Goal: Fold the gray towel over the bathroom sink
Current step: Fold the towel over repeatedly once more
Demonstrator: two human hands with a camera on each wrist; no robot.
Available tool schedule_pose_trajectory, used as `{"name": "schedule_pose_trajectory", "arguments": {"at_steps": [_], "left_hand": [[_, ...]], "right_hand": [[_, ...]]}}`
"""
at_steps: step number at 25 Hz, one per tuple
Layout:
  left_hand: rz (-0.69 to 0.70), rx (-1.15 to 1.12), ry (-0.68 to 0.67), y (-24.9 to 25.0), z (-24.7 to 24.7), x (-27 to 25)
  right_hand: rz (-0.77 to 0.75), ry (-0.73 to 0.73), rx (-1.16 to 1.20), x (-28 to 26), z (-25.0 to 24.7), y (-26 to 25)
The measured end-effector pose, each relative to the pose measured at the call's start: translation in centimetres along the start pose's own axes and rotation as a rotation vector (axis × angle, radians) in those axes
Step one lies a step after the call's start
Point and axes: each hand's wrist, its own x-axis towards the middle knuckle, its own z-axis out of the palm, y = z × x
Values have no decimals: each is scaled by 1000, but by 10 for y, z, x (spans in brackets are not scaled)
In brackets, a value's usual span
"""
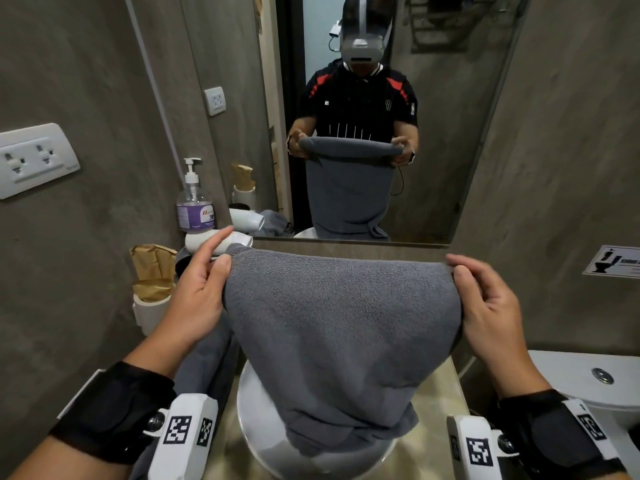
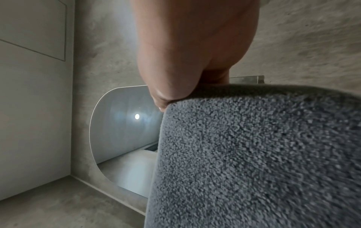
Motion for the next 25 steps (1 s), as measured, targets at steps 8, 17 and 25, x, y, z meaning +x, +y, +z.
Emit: {"name": "schedule_pose_trajectory", "arguments": {"at_steps": [8, 17, 25], "left_hand": [[-186, -203, -231, -14, -5, -14], [-99, -29, -175, -27, -10, -14], [-86, -7, -81, -27, -21, -8]], "right_hand": [[166, -264, 100, -7, -13, 7], [178, -259, -73, -16, 0, -3], [134, -121, -71, -9, -8, -6]]}}
